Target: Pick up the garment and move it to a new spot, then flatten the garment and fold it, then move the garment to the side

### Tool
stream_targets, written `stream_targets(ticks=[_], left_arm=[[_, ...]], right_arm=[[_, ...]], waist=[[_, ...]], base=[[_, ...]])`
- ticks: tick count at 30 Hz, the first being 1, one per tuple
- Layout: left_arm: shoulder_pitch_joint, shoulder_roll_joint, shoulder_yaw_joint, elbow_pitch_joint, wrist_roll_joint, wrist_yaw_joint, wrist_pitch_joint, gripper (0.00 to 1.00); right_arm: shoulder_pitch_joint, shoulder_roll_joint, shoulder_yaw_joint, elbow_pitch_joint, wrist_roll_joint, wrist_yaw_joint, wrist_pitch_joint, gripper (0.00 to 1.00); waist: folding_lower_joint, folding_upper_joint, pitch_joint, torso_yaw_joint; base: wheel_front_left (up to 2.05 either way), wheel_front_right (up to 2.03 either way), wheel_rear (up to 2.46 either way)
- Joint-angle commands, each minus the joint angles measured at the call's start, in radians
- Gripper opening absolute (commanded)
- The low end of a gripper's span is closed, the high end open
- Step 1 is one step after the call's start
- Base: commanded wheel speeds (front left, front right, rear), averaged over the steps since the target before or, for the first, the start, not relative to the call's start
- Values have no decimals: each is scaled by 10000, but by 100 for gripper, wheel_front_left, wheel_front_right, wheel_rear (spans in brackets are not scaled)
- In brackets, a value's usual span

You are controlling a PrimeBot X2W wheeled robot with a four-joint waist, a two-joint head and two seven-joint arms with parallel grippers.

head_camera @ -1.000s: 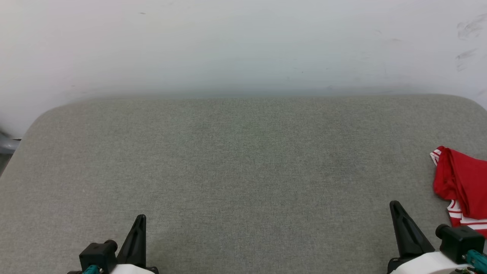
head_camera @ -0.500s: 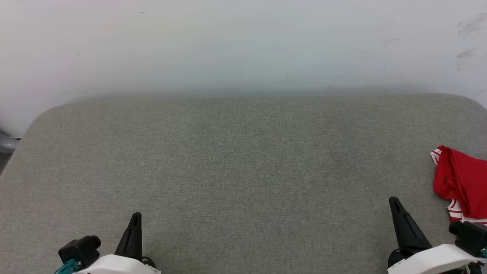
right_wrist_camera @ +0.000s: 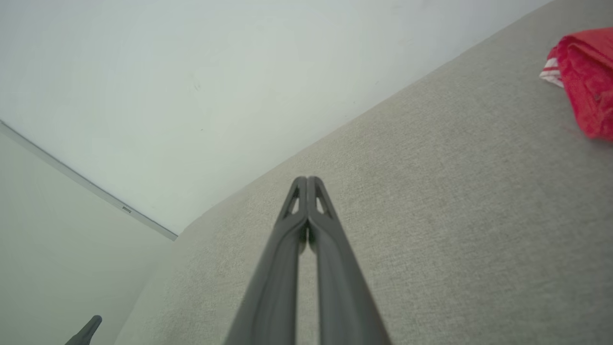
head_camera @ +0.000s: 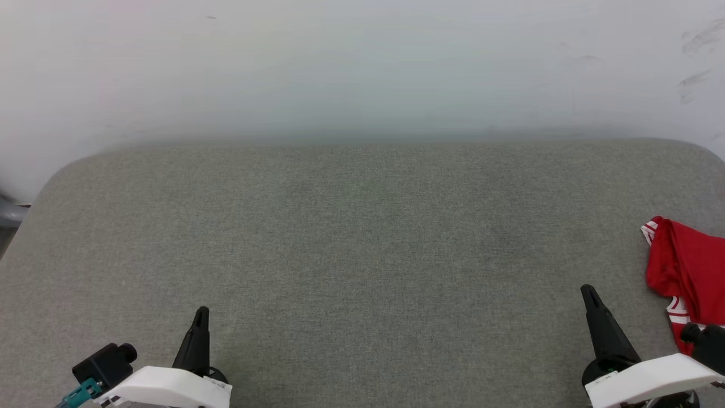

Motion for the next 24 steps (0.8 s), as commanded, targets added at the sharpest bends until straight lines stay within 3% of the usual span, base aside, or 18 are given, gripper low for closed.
stream_targets(ticks=[1,24], left_arm=[[-293,12,130,-70,-437,-64,108,0],[-645,-214,520,87,-2983,-296,825,0]], right_arm=[[-301,-96,-14,1,527,0,16,0],[-789,-141,-96,640,3379,-2,208,0]], waist=[[-1,-1,4,1],[-1,-1,40,5]], base=[[0,0,0],[0,0,0]])
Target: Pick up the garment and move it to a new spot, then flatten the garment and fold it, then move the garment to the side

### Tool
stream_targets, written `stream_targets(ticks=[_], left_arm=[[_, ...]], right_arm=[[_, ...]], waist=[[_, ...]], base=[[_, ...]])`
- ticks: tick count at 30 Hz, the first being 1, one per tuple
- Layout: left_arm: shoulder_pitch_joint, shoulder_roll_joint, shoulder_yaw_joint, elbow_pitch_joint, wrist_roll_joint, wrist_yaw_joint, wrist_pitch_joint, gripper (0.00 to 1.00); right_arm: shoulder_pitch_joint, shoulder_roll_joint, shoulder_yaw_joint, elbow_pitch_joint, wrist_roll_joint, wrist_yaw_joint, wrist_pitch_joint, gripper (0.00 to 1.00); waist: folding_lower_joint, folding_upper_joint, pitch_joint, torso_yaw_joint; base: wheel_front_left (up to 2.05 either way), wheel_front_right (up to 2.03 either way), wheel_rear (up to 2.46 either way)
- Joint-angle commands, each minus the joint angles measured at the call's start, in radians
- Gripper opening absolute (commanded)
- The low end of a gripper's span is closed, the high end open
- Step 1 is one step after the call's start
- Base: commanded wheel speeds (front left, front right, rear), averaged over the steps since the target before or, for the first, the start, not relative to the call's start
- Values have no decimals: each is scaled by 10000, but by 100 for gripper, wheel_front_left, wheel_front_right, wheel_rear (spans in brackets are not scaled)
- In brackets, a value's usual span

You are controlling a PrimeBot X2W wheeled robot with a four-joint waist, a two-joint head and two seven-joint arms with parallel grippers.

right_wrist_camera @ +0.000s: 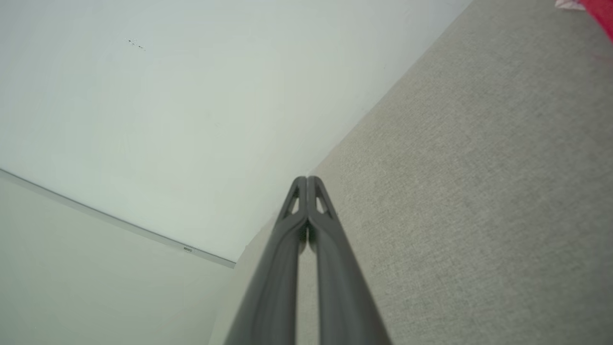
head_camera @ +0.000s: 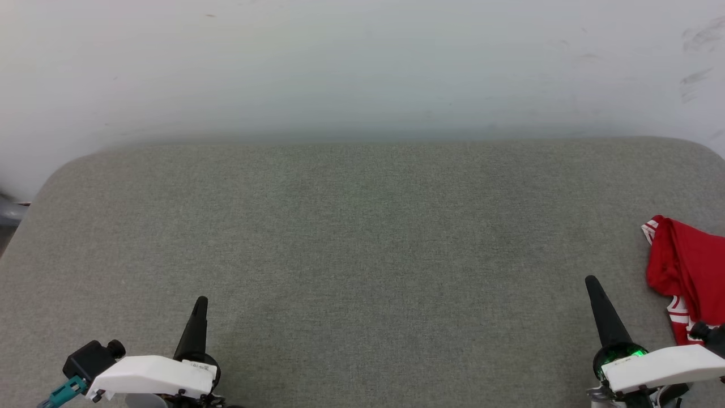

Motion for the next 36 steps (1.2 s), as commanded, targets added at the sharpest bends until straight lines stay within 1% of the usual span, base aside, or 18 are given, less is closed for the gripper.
stream_targets(ticks=[1,18,36], left_arm=[[-235,10,66,-64,-280,-100,88,0],[-464,-145,326,44,-1909,-230,537,0],[-663,-276,556,149,-3376,-363,955,0]], right_arm=[[-314,-76,-22,-14,330,-2,37,0],[-610,-74,-114,398,2115,-2,185,0],[-861,-49,-224,779,3707,-3,351,0]], waist=[[-1,0,2,1],[-1,0,31,4],[-1,0,60,7]], base=[[0,0,0],[0,0,0],[0,0,0]])
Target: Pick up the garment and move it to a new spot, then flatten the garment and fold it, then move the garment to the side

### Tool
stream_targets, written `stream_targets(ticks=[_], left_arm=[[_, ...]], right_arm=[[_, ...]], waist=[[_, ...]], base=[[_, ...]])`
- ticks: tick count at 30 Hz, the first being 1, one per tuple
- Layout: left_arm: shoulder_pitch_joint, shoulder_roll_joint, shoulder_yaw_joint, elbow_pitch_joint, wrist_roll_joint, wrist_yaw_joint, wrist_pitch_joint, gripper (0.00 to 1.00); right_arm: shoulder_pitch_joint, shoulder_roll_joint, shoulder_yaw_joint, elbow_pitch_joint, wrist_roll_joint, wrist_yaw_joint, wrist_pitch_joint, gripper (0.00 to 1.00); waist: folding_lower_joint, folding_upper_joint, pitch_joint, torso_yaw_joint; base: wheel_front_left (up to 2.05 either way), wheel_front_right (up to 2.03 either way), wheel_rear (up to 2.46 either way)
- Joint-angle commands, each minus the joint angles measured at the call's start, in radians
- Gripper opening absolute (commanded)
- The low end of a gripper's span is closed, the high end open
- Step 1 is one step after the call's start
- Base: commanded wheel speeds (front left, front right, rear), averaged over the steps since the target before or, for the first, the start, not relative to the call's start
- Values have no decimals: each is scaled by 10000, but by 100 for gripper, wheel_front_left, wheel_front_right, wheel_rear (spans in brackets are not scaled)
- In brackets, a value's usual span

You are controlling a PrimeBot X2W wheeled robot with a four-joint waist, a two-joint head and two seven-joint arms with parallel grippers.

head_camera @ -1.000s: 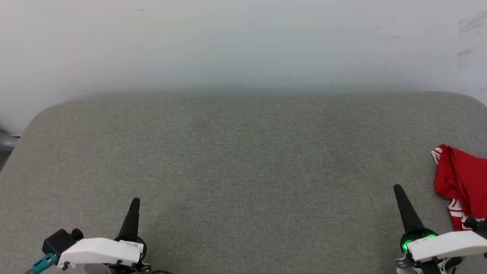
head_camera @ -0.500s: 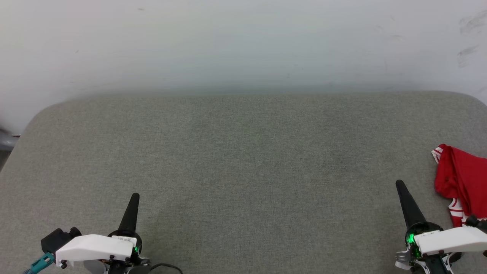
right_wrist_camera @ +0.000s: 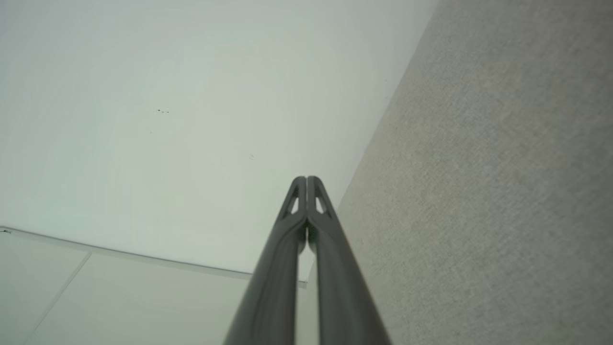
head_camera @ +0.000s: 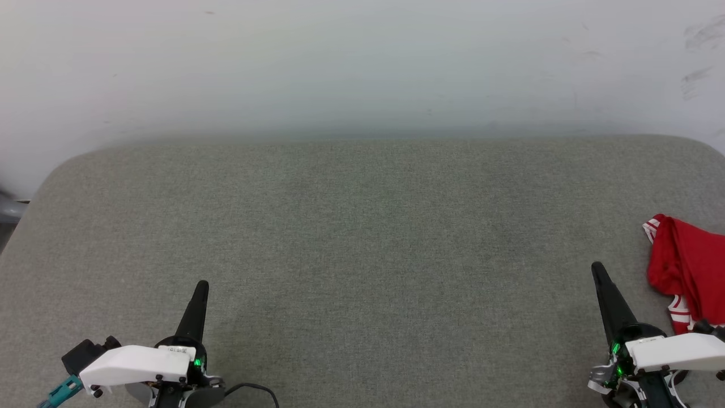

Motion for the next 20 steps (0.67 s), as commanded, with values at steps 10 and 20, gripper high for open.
stream_targets(ticks=[10,20], left_arm=[[-280,-71,168,42,-893,-146,273,0],[-387,-145,286,93,-1640,-201,482,0]], right_arm=[[-306,-18,-95,188,992,-2,122,0],[-452,8,-157,383,1773,-3,212,0]], waist=[[0,-1,18,2],[0,-1,36,4]], base=[[0,0,0],[0,0,0]])
